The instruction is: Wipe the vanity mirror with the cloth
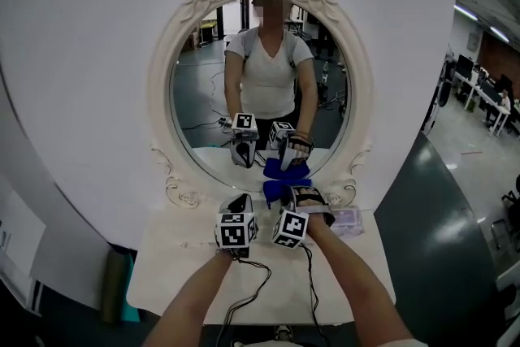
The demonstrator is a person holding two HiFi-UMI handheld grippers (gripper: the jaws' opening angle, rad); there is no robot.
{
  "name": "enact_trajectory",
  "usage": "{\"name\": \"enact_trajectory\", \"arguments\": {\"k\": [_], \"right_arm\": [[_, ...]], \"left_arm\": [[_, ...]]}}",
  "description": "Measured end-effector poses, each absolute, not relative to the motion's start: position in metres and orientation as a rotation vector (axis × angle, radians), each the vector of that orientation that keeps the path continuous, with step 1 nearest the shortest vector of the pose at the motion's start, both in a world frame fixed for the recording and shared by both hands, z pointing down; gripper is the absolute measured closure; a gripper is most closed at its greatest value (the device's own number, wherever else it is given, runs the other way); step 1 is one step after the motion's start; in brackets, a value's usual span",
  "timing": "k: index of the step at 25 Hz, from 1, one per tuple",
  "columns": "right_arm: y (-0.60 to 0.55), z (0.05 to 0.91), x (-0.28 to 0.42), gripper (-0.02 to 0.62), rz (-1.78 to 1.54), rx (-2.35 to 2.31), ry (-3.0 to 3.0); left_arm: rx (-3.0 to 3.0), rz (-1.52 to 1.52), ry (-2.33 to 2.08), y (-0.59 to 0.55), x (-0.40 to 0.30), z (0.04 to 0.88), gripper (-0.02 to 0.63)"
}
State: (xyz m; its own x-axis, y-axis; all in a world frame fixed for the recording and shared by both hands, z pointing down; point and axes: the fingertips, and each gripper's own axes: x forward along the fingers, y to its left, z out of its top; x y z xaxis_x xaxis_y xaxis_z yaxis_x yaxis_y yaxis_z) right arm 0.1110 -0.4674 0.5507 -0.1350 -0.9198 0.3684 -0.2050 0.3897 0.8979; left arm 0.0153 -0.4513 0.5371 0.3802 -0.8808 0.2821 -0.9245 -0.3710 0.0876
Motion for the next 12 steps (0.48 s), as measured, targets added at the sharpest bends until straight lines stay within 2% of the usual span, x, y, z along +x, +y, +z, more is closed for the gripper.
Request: {"name": "enact_trajectory", "arguments": {"k": [12], "right_arm": [[-0.469, 0.581, 0.088, 0.529, -0.827, 0.96, -1.636]], "left_arm": [[2.366, 0.353, -1.623, -0.444, -0.005, 0.567, 0.601]]}}
